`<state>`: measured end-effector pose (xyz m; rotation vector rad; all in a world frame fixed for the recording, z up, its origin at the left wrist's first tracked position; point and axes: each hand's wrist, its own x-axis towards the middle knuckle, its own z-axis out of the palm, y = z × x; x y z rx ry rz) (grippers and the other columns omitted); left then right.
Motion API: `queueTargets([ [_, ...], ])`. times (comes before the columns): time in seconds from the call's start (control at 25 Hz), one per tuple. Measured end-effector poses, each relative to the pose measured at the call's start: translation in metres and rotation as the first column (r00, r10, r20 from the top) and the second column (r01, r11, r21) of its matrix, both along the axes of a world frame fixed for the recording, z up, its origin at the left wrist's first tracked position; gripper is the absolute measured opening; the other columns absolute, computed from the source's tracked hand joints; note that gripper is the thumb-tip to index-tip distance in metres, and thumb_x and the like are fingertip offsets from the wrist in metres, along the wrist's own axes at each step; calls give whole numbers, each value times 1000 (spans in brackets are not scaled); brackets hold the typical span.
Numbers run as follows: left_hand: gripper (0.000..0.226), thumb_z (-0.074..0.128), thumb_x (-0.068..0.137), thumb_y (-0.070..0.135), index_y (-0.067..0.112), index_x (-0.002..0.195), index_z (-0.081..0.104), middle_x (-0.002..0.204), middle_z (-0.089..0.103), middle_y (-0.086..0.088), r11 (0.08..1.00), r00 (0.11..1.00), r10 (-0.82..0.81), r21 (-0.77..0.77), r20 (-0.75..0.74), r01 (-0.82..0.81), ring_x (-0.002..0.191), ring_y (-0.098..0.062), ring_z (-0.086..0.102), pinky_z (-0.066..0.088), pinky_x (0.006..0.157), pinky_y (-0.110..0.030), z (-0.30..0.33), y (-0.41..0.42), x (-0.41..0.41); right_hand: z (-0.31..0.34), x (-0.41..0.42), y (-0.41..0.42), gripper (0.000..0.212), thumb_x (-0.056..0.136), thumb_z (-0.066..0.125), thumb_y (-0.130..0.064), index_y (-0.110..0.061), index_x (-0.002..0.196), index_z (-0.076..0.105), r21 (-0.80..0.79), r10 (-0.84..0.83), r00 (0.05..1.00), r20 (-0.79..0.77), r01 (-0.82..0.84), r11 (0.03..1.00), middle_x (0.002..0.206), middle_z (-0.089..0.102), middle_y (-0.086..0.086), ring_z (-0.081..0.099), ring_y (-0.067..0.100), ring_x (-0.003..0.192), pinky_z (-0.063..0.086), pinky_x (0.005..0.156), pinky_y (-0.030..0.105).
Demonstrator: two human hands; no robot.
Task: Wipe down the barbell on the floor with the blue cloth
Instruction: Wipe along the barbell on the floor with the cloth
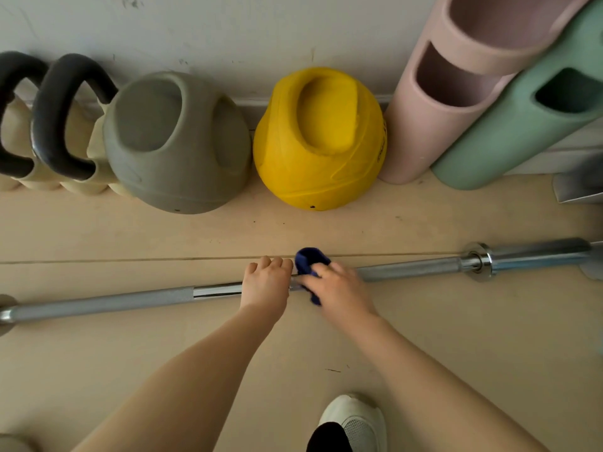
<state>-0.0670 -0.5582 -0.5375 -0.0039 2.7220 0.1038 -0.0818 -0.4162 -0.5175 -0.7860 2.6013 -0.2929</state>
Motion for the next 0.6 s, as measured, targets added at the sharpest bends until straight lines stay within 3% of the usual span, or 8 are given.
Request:
queueTargets([
  [0.04,26,57,88,15,16,113,49,119,56,-1,1000,1000,3,3,-2,-3,116,-23,44,35,91,-30,0,-2,-1,-2,-10,17,31,77,68,-16,-21,107,65,38,-70,992,-105,74,997,101,64,7,57,32,91,46,72,37],
  [0.08,23,56,88,14,16,110,50,116,58,-1,1000,1000,7,7,-6,-7,113,-23,44,35,89,-29,-1,-3,-2,-5,-15,37,28,71,74,-14,-21,97,69,47,-243,948,-207,258,965,92,66,7,58,33,82,47,66,36],
  [0.16,21,54,88,14,16,109,52,112,60,-1,1000,1000,11,6,-27,-11,113,-24,43,34,88,-29,0,-4,-4,-11,-14,57,31,70,72,-8,-18,100,69,99,-512,831,-219,541,835,95,67,10,57,35,83,46,66,37],
  [0.24,22,53,89,17,16,111,54,113,60,-1,1000,999,6,12,-41,-6,116,-24,42,34,89,-30,-2,-4,-3,-13,-8,39,36,74,67,-7,-17,109,66,67,-530,837,-136,541,838,103,65,11,56,34,88,46,68,38],
  [0.32,24,57,88,20,17,111,57,112,62,0,1000,1000,-6,0,-29,6,116,-25,43,35,89,-32,-1,-5,-2,-14,1,16,40,66,71,-5,-17,104,68,-45,-325,938,-117,322,946,95,66,12,59,35,80,48,60,38],
  [0.4,26,73,77,22,18,101,65,98,68,2,999,998,-38,-11,-43,38,105,-26,53,42,81,-32,3,-8,-5,-19,-4,29,45,59,75,-3,-19,101,70,-82,-160,969,-187,147,986,86,66,10,60,34,71,49,53,37],
  [0.48,29,81,68,23,20,94,69,91,70,5,1000,998,-25,-18,-65,24,98,-25,58,45,75,-33,3,-11,-5,-27,-11,63,49,56,77,-3,-21,101,70,-53,-270,928,-258,265,963,84,66,10,58,35,69,49,52,36],
  [0.6,30,51,93,21,24,123,54,123,60,8,998,999,38,41,1,-38,120,-23,40,34,92,-32,2,-10,-6,-33,-13,88,57,54,80,3,-16,106,67,-10,-570,743,-352,605,796,97,66,14,57,39,78,48,58,39],
])
